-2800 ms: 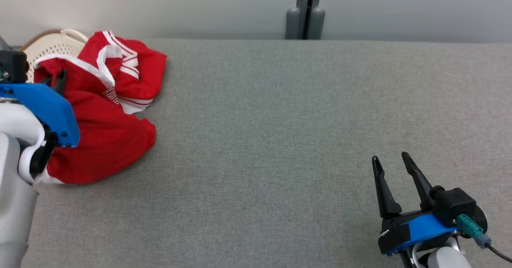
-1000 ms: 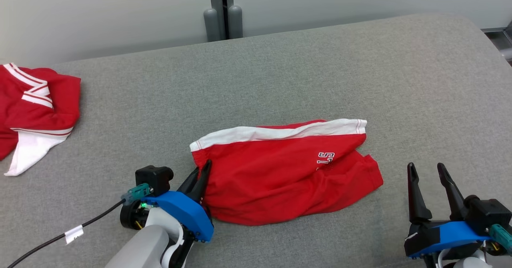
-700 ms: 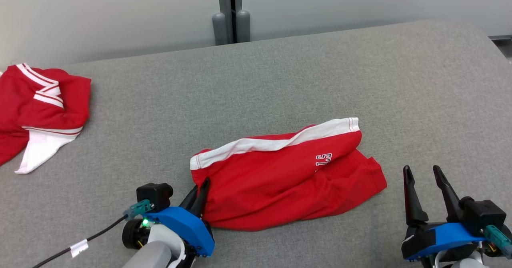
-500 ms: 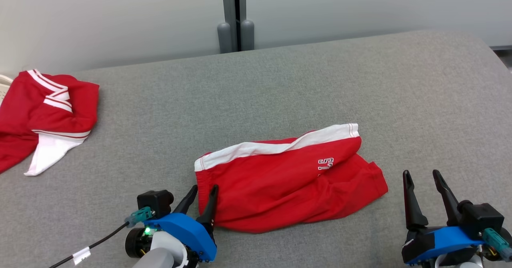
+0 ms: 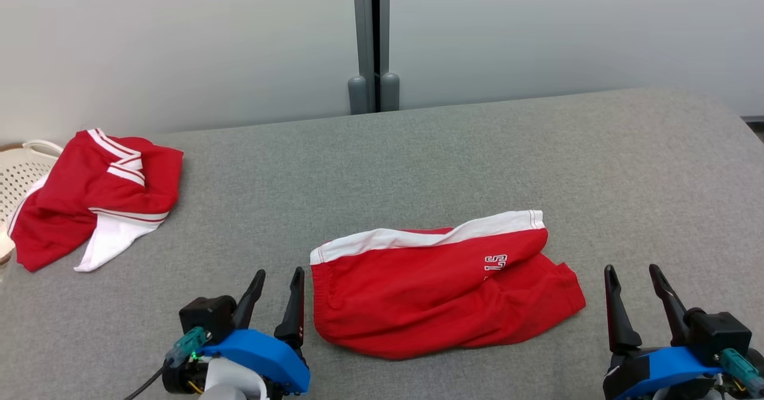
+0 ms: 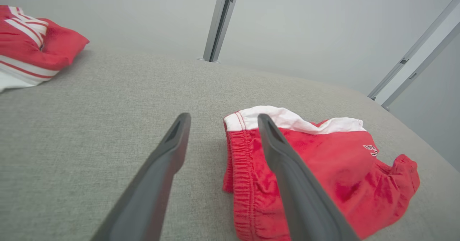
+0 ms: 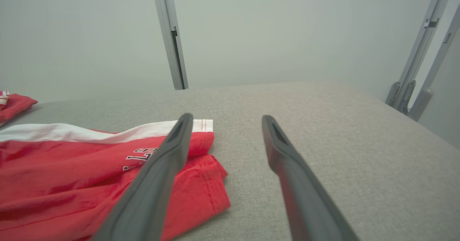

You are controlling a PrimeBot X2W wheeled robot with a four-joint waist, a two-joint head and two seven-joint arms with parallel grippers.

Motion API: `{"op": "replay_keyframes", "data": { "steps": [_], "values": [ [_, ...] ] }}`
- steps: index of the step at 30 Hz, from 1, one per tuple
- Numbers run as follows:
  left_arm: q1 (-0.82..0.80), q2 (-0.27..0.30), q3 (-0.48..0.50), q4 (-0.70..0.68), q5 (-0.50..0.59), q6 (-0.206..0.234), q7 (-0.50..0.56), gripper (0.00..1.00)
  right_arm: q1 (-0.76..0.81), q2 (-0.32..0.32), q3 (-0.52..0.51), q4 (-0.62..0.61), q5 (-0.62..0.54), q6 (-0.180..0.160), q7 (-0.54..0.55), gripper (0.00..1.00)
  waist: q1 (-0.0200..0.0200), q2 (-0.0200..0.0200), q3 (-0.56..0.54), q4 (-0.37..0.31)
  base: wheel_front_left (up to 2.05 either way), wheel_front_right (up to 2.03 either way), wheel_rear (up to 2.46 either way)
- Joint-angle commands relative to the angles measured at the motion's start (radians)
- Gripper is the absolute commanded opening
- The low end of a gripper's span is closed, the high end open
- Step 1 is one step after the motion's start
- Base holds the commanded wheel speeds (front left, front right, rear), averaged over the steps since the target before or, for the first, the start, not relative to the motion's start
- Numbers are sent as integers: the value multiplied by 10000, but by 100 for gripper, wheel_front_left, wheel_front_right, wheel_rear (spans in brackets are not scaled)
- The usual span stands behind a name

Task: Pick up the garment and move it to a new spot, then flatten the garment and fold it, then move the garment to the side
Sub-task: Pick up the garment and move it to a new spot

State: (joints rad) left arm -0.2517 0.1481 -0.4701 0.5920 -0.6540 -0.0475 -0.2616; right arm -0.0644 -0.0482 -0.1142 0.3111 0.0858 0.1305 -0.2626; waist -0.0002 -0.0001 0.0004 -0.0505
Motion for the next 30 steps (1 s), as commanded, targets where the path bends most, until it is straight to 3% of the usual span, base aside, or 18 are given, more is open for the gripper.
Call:
{"op": "replay_keyframes", "data": {
  "steps": [1, 12, 30],
  "values": [
    [231, -53, 181, -167, 187, 117, -48, 100, 55, -40, -34, 18, -84, 5, -35, 100, 2, 1, -33, 21, 0, 0, 0],
    [1289, -326, 1431, -1236, 1653, 543, -49, 100, -162, -40, -90, -22, -227, 5, -35, 100, 2, 1, -150, 422, 0, 0, 0],
    [1515, -675, 2188, -1047, 2657, 108, -50, 100, -47, -42, 226, 153, 55, 5, -35, 100, 2, 1, -206, 705, 0, 0, 0]
  ]
}}
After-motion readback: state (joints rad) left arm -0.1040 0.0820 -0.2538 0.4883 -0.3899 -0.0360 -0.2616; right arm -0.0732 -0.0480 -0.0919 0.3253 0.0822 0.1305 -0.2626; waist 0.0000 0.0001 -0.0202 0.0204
